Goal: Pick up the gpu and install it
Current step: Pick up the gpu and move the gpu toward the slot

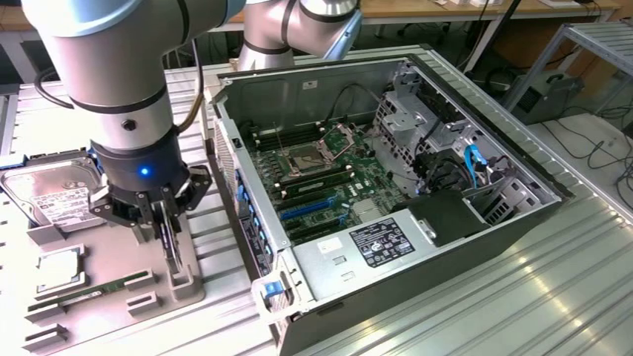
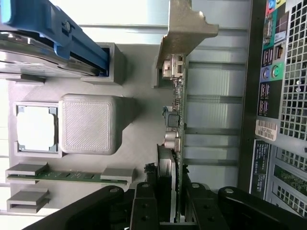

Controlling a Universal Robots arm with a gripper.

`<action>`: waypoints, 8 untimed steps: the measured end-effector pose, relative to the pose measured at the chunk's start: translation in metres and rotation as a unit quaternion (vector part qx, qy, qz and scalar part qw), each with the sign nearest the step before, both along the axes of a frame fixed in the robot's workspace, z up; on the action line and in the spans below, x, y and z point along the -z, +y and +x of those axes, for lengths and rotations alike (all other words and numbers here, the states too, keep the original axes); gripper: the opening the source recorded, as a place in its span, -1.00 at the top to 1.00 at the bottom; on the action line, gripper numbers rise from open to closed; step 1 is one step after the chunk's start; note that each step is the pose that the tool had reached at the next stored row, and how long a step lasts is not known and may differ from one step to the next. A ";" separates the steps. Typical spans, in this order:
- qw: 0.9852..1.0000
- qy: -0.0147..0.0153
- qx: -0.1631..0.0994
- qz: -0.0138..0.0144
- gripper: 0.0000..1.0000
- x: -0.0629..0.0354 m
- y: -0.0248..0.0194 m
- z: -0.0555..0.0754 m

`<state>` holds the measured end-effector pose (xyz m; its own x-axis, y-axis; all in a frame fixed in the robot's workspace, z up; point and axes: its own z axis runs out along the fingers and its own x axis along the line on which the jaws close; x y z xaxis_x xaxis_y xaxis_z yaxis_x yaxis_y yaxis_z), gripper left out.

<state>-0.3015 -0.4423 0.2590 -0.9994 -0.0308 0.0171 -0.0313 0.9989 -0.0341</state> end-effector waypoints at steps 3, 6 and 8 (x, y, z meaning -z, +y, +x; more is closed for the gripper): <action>1.000 0.000 0.000 0.000 0.44 -0.0018 0.0000 0.000; 1.000 0.000 0.000 0.000 0.44 -0.0038 0.0000 0.000; 1.000 0.000 0.000 0.000 0.44 -0.0061 0.0000 0.000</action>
<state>-0.3015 -0.4423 0.2651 -0.9994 -0.0308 0.0172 -0.0313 0.9989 -0.0342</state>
